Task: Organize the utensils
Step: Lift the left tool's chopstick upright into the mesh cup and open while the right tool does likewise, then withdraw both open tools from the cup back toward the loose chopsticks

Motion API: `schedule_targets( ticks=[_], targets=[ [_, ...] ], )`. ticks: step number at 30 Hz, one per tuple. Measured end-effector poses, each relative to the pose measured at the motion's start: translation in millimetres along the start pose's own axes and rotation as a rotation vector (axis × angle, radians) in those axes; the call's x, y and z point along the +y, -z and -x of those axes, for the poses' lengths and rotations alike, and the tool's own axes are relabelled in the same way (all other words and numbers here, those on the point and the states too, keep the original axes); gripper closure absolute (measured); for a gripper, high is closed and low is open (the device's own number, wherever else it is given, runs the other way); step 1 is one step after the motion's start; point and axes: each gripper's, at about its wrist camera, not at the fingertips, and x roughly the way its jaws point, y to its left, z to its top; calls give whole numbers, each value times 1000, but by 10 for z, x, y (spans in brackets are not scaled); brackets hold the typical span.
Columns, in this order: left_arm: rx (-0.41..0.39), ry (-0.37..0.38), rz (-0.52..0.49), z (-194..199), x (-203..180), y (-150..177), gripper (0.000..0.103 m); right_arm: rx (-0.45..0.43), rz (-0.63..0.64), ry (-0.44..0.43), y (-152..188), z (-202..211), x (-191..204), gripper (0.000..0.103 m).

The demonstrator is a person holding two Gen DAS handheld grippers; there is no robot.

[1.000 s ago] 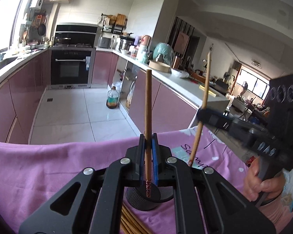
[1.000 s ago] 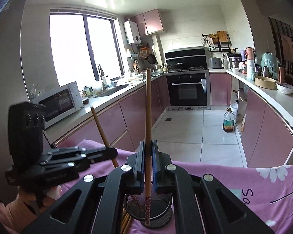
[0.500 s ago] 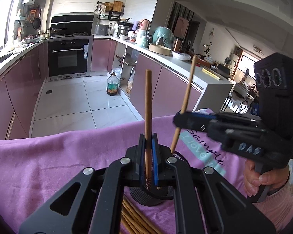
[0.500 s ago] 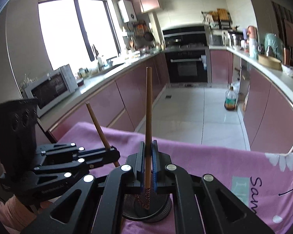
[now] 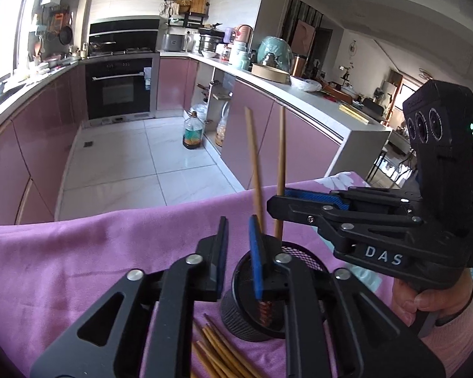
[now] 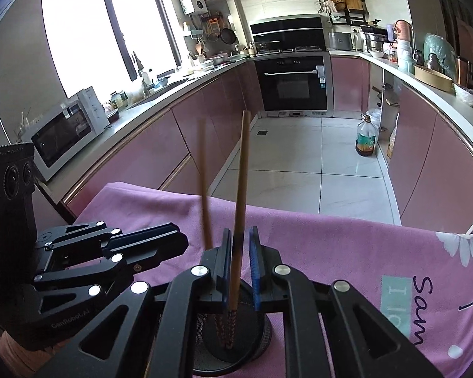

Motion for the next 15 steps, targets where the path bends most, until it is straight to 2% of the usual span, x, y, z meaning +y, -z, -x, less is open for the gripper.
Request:
schedule_targets(
  ticks=[2, 5, 7, 9, 12, 15],
  targets=[
    [-11, -12, 0, 30, 6, 23, 85, -8, -1, 9, -5, 5, -5, 84],
    [-40, -42, 6, 128, 17, 74, 74, -28, -8, 23, -12, 43, -13, 75],
    [-68, -70, 5, 235, 12, 125, 71, -51, -7, 36, -1, 114, -17, 72],
    [-101, -108, -4, 361, 44, 190, 58, -85, -4, 39, 28, 238, -17, 68],
    [-144, -157, -30, 574, 34, 329, 49, -147, 28, 8, 106, 502, 36, 61],
    [-151, -195, -43, 773, 54, 514, 47, -197, 83, -37, 250, 773, 146, 57]
  ],
)
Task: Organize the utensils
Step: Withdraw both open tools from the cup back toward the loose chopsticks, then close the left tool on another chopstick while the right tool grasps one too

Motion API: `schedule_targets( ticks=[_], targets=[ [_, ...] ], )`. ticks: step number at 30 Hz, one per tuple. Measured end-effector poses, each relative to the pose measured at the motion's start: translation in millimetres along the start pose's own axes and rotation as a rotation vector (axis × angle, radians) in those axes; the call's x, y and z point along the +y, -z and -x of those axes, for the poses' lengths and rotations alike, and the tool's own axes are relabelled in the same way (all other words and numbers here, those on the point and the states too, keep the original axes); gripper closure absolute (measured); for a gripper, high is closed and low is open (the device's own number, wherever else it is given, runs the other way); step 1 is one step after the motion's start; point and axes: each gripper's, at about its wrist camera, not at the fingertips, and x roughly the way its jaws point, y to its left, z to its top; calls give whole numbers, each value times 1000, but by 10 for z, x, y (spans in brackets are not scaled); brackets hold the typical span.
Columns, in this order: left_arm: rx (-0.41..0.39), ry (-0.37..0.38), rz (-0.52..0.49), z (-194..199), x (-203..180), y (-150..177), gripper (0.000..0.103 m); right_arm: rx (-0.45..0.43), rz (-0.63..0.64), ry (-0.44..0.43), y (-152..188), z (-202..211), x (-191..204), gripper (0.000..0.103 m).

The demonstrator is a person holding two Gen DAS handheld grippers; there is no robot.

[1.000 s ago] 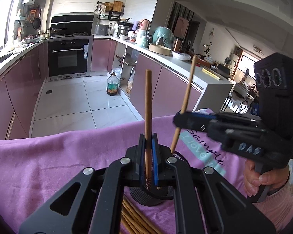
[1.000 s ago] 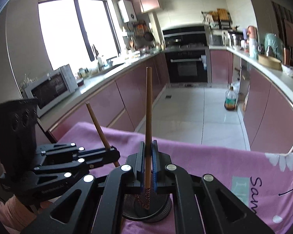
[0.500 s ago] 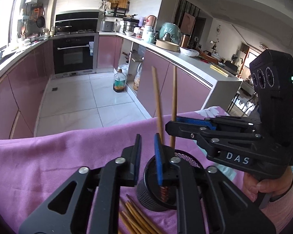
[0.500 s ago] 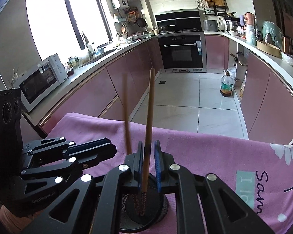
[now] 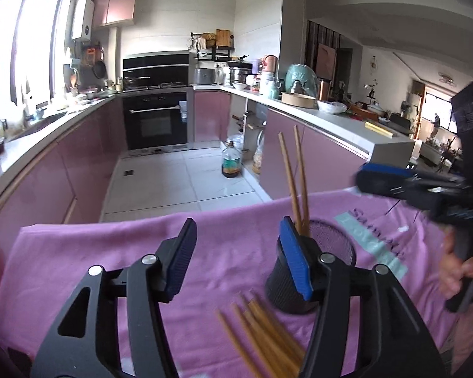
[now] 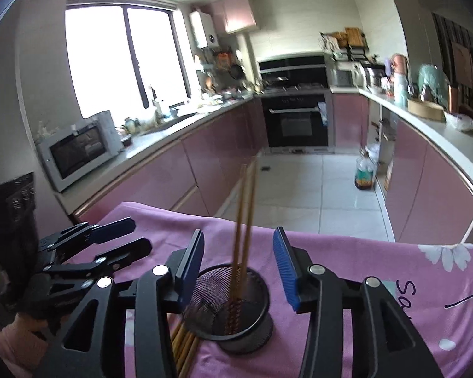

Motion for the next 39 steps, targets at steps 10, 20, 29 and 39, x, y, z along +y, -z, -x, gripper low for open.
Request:
schedule_targets(
  ticks=[10, 20, 29, 39],
  targets=[
    [186, -12, 26, 90, 155, 811, 46, 173, 39, -102, 715, -91, 326, 56],
    [316, 14, 57, -32, 135, 1297, 50, 337, -40, -76, 1218, -500, 370, 62],
    [360, 34, 39, -115, 65, 1368, 57, 368, -33, -40, 1369, -552, 432, 70],
    [376, 18, -10, -133, 64, 1359, 71, 383, -2, 0, 1365, -586, 468, 75]
  ],
)
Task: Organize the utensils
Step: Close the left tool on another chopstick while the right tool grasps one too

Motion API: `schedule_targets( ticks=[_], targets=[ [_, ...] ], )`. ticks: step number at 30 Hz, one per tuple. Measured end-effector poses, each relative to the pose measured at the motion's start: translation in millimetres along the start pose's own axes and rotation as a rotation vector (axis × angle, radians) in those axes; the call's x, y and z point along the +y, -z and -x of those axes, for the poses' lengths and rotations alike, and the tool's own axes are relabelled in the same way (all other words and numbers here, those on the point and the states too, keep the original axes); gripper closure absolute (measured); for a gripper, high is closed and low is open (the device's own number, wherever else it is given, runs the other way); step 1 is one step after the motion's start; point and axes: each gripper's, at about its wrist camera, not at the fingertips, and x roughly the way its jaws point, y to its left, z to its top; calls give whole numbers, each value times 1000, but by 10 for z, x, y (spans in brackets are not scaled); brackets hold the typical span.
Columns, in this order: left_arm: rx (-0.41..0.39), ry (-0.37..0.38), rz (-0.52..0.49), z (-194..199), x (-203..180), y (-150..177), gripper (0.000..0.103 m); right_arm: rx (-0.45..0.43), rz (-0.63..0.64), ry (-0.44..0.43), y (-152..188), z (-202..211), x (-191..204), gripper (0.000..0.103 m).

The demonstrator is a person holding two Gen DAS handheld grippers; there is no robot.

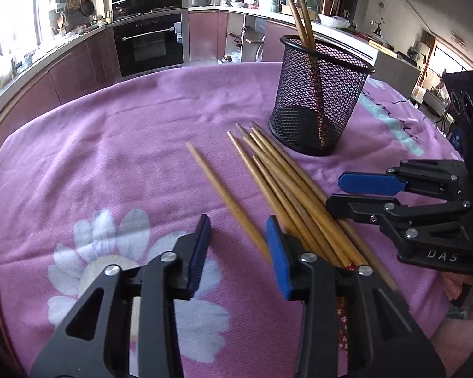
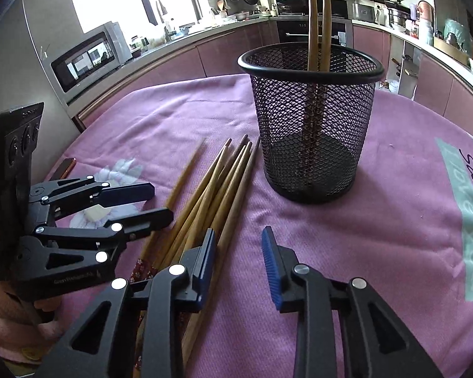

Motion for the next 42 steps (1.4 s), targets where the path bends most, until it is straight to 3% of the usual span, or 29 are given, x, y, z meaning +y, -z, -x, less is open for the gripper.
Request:
schedule_targets(
  ticks=[11, 15, 17, 26, 30, 37, 42],
  targets=[
    [15, 15, -4, -34, 47, -38, 74, 16, 98, 95, -57, -117, 201, 77],
    [15, 9, -8, -68, 37, -74, 77, 19, 94, 87, -125, -166, 190, 81],
    [16, -3, -11, -72, 42, -76, 82, 22, 87, 70, -147, -168, 174, 90],
    [15, -11, 4, -80, 65, -88, 85, 14, 37, 42, -172, -163, 109, 97],
    [11, -20, 26, -69, 80, -77, 95, 11, 21, 30, -166, -130, 67, 98],
    [4, -32, 46, -19, 105, -37, 95, -5, 18, 13, -149, -43, 57, 98],
    [-25, 14, 76, 136, 158, -46, 95, -39, 20, -19, -161, 78, 72, 98]
  ],
)
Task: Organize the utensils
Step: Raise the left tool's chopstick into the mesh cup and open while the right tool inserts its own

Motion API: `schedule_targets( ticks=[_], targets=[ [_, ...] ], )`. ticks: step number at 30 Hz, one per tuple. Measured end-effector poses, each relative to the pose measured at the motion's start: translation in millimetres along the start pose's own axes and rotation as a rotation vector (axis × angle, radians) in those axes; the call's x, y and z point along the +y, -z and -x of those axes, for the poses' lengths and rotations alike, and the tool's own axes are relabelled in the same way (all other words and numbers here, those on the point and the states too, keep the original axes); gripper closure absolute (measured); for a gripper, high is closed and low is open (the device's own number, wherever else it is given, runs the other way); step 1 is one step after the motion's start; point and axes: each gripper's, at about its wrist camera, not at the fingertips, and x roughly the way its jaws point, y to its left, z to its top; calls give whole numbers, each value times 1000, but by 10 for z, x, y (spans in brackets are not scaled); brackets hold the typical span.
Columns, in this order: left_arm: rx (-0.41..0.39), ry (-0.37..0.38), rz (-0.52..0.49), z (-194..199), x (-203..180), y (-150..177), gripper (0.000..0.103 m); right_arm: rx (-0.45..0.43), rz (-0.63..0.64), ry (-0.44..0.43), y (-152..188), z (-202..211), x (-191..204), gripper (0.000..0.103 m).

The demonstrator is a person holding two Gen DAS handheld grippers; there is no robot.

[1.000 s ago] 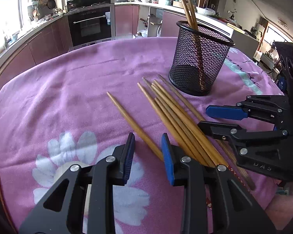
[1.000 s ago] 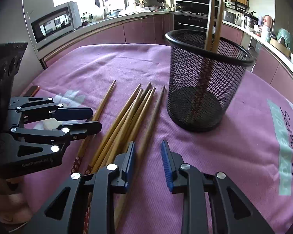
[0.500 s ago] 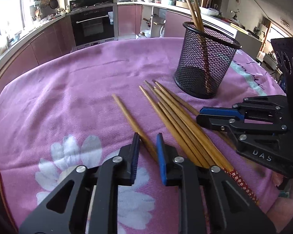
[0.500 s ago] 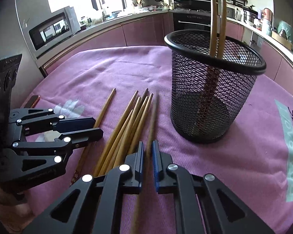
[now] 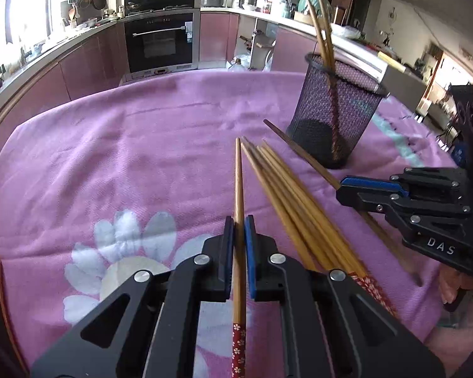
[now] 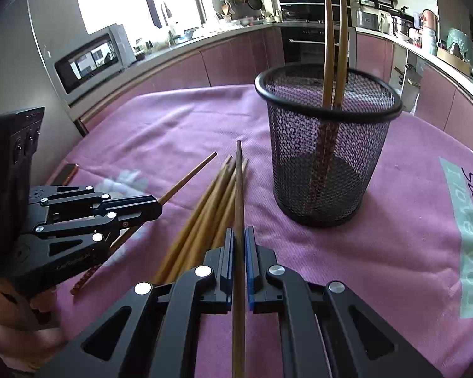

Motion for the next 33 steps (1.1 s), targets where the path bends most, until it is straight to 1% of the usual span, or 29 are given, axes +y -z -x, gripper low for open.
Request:
schedule_targets(
  ticks=[3, 5, 8, 12, 18, 21, 25, 33],
  targets=[
    [-29, 46, 12, 141, 19, -42, 95, -33, -8, -52, -24, 135, 12, 98],
    [-54, 87, 17, 261, 17, -85, 95, -60, -2, -70, -44, 233, 34, 98],
    [-84, 128, 18, 401, -5, -141, 95, -98, -2, -97, -80, 377, 50, 98],
    [-131, 185, 22, 599, -50, -235, 95, -156, -7, -112, -133, 590, 22, 98],
    [-212, 247, 21, 891, -115, -370, 95, -247, -24, -119, -237, 889, -86, 98],
    [-250, 270, 19, 997, -158, -462, 95, -288, -27, -109, -288, 1005, -138, 98],
    [-306, 281, 13, 1121, -207, -615, 95, -331, -36, -95, -369, 1103, -240, 98],
    [-358, 303, 4, 1232, -300, -957, 95, -406, -26, -67, -574, 1290, -333, 98]
  ],
)
